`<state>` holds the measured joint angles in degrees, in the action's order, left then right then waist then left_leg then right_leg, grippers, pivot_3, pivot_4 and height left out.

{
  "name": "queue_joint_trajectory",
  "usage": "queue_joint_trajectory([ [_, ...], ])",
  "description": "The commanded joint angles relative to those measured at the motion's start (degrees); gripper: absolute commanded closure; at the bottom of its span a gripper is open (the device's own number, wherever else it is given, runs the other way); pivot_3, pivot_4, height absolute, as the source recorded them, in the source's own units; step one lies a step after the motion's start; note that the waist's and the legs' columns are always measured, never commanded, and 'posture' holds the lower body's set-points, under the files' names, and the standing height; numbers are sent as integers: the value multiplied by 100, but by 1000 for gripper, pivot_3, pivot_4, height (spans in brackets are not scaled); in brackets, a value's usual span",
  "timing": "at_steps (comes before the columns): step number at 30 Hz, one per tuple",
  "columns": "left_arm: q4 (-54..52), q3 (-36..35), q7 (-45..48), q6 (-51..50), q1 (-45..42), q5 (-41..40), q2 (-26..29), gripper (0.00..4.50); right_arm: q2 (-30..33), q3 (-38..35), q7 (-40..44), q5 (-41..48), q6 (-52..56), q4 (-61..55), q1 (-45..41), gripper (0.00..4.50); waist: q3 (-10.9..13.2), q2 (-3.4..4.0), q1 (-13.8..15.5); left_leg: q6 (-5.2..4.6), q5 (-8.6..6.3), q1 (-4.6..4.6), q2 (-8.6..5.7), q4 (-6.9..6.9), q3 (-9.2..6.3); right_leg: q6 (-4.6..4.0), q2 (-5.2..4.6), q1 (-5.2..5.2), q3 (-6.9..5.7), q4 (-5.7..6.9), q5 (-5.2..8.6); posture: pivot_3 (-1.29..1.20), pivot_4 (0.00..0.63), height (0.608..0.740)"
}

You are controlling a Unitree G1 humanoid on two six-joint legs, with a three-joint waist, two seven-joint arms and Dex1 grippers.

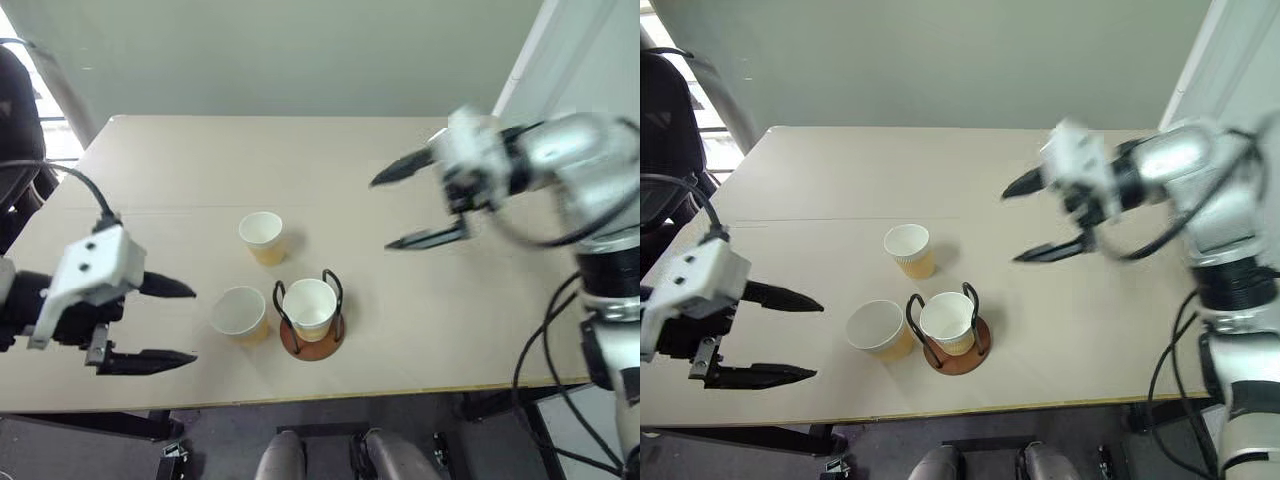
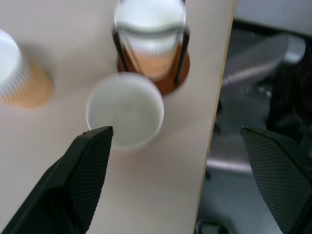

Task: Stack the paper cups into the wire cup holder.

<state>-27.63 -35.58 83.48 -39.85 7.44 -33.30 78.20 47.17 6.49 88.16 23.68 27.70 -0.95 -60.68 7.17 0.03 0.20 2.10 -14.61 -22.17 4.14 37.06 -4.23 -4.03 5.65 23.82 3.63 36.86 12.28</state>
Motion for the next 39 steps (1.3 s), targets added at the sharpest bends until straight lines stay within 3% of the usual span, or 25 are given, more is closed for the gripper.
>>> queue_joint_trajectory([
  [1,182,333,40,502,-215,244,110,0,723,-937,429,1344,541,-313,329,39,-5,-9,25,-1,-1,-1,0,-1,1,9,0,-2,1,1,6,0,150,740],
  [8,279,1436,108,651,-1223,-117,161,0,1096,-1711,-204,2240,1378,-1437,1256,39,-3,-7,-39,8,-6,23,-19,2,7,52,2,-24,22,8,-2,0,150,740],
  [17,447,2410,282,875,-1770,135,195,0,1374,-1887,-679,2402,1485,-1829,1581,39,-1,-4,-45,4,-7,23,-23,14,4,88,4,-23,41,4,-17,0,150,740],
  [28,761,3407,178,1181,-2179,748,-169,0,1688,-1838,-971,2316,1457,-1961,1704,39,-1,-4,-35,-2,-11,20,-26,11,6,98,4,-17,48,2,-12,0,150,740],
  [31,803,3525,192,1247,-2198,853,-196,618,1723,-1813,-1032,2339,1459,-1986,1701,0,-1,-4,-35,-3,-12,20,-26,11,7,102,4,-17,50,1,-10,0,150,740],
  [39,996,3805,214,1386,-2426,1157,-276,3484,1784,-1822,-1178,2367,1488,-2058,1721,0,-1,-4,-32,-4,-12,21,-29,12,7,109,4,-17,55,2,-11,0,150,740],
])
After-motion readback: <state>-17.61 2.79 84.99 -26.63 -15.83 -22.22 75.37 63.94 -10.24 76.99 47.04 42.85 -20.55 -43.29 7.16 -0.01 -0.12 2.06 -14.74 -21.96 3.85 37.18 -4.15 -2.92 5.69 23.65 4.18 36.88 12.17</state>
